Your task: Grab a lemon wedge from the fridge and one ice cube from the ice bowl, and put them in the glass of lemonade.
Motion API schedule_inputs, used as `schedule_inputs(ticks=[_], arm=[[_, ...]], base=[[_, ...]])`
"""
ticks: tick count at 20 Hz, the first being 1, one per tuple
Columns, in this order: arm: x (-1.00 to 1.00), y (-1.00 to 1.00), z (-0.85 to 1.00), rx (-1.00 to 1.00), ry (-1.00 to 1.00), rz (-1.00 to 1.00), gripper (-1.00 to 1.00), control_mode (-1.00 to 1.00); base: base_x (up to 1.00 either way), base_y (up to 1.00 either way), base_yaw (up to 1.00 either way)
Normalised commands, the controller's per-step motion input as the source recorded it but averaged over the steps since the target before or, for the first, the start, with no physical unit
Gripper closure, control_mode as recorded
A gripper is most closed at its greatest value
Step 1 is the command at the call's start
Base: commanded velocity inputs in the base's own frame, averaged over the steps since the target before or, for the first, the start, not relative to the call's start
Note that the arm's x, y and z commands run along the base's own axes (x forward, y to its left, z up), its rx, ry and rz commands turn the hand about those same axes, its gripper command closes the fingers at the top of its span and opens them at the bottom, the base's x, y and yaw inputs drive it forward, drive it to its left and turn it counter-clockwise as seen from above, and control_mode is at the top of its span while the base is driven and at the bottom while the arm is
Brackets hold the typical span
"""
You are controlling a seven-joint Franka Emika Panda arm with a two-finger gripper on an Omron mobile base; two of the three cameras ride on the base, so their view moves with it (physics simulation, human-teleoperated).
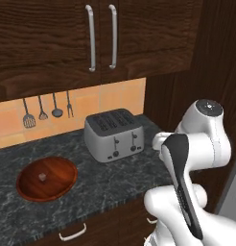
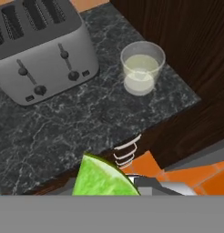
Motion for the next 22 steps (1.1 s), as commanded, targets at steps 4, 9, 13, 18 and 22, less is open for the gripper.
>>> schedule_inputs(ticks=[4, 9, 13, 18, 22], arm=[[0.01, -0.27, -0.07, 0.13, 0.15, -0.03, 1.00, -1.00], [0.06, -0.37, -0.01, 0.13, 0.13, -0.04, 1.00, -1.00], [0.84, -0.24, 0.00, 0.00, 0.11, 0.00, 1.00, -1.00], [0.81, -0.17, -0.03, -0.07, 0.07, -0.01, 1.00, -1.00], [0.56, -0.44, -0.17, -0.03, 0.11, -0.01, 1.00, -1.00]], base=[[0.01, -0.06, -0.01], [0.00, 0.00, 0.00], [0.00, 0.00, 0.00], [0.00, 0.00, 0.00], [0.00, 0.00, 0.00]])
